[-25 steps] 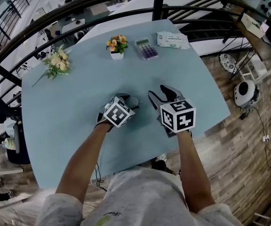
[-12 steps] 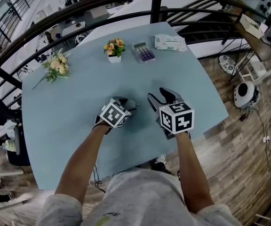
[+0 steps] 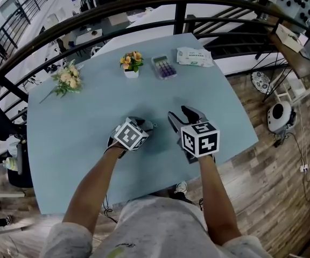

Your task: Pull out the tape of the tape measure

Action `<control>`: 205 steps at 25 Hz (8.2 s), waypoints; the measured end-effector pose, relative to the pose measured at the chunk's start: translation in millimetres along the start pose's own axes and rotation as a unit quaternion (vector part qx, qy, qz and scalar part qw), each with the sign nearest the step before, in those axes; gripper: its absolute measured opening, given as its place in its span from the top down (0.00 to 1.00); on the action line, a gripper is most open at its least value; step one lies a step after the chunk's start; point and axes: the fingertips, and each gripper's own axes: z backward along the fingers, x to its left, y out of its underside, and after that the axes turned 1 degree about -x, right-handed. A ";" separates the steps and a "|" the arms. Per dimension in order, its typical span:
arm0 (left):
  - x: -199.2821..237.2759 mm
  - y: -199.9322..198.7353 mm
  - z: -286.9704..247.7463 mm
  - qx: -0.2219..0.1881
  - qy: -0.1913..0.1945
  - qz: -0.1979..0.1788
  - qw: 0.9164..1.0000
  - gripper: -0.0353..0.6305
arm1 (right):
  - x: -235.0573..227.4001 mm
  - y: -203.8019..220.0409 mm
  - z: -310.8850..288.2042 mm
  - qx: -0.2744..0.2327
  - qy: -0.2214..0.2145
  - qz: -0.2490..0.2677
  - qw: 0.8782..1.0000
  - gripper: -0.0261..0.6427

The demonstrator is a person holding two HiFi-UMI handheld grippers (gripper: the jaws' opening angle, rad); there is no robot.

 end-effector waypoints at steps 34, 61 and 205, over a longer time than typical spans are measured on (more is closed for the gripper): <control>19.5 -70.3 136.5 -0.087 -0.137 0.074 0.984 0.63 | 45.2 -50.6 -13.4 -0.026 -0.167 -0.032 0.985 0.67; 7.7 -73.1 172.5 -0.108 -0.150 0.059 0.981 0.63 | 105.8 -51.8 -20.1 -0.043 -0.298 -0.314 0.900 0.70; 68.4 -15.0 224.0 -0.082 -0.221 0.131 0.963 0.63 | 19.1 -71.6 -6.1 -0.130 -0.165 -0.304 0.929 0.94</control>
